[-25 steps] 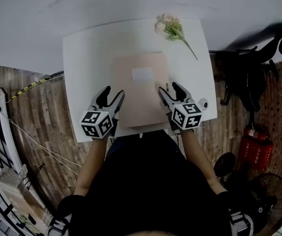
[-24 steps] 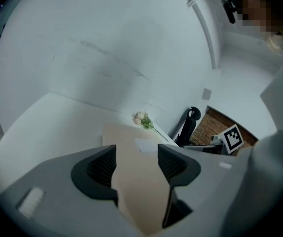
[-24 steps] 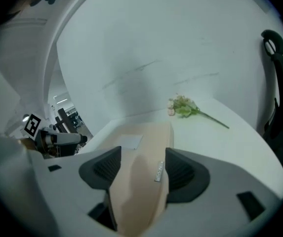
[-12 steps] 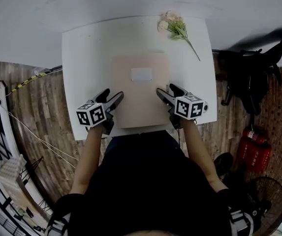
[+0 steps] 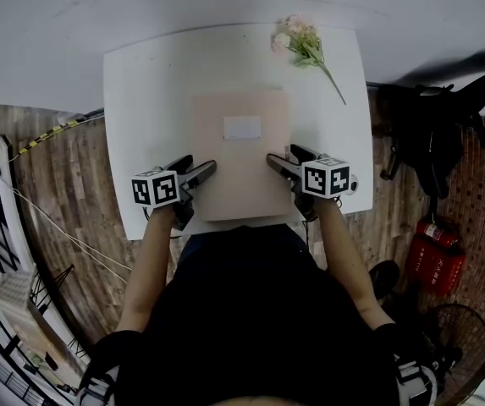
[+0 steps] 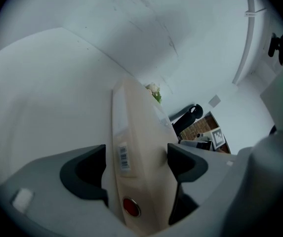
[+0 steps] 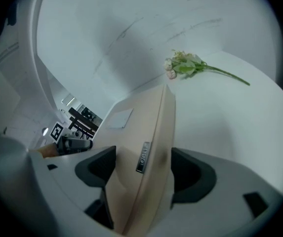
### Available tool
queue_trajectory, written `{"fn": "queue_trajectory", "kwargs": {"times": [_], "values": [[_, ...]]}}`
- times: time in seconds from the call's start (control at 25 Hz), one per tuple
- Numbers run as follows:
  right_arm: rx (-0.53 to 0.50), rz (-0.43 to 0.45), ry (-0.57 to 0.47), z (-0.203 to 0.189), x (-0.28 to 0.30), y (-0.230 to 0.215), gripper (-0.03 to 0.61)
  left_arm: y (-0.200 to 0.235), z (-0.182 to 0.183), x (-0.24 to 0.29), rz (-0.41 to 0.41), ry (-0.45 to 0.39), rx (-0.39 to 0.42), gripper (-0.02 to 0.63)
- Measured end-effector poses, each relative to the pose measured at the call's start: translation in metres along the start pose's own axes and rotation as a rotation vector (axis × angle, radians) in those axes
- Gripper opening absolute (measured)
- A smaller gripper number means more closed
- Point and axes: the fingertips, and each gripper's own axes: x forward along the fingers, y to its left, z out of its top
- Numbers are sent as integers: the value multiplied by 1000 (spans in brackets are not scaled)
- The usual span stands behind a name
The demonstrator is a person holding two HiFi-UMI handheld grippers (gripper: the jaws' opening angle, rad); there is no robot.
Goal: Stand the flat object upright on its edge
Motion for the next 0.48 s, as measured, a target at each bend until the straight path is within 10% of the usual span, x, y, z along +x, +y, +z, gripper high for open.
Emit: {"fn": "queue_trajectory", "kwargs": {"times": [0.48], "values": [[200, 90, 97, -13, 12, -11, 324, -2, 3, 6, -10, 64, -21, 379]]}}
